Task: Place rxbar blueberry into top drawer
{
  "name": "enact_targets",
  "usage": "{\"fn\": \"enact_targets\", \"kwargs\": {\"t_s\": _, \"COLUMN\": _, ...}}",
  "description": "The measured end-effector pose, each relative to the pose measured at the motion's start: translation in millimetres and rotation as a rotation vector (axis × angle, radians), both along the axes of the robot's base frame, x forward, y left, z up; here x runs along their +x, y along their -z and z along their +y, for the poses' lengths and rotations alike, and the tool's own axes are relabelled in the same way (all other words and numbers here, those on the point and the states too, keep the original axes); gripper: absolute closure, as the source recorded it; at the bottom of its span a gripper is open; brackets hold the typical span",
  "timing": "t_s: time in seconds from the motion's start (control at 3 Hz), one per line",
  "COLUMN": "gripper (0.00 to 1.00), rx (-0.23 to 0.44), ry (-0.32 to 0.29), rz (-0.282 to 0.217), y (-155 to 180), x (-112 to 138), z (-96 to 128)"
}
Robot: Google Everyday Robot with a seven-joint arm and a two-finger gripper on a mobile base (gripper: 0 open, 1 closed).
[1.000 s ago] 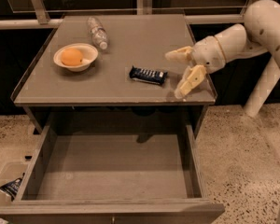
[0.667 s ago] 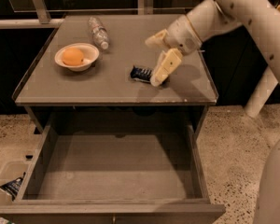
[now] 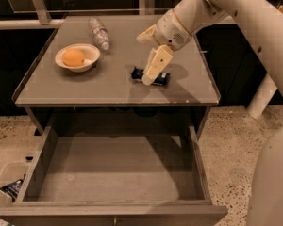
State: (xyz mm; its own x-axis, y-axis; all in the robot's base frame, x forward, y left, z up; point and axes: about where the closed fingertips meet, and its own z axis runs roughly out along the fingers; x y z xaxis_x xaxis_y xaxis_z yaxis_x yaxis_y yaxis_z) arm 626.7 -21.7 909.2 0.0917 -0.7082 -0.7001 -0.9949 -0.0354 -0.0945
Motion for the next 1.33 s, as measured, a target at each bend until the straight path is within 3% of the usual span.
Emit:
{"fn": "enact_targets", "kwargs": {"t_s": 0.67, "gripper": 0.00, "rx": 0.062, "ry": -0.080, "rz": -0.021, "y": 21.4, "x": 34.3, "z": 9.8}}
{"fn": "enact_targets", "kwargs": {"t_s": 1.0, "gripper": 0.00, "rx": -0.043, "ry": -0.079, "rz": -0.074, "y": 18.0, "x": 53.2, "z": 30.4}}
{"fn": "enact_targets", "kwargs": {"t_s": 1.33, "gripper": 0.00, "rx": -0.201, "ry": 0.001, "rz": -0.171, "y": -2.6, "x": 64.4, "z": 21.5}}
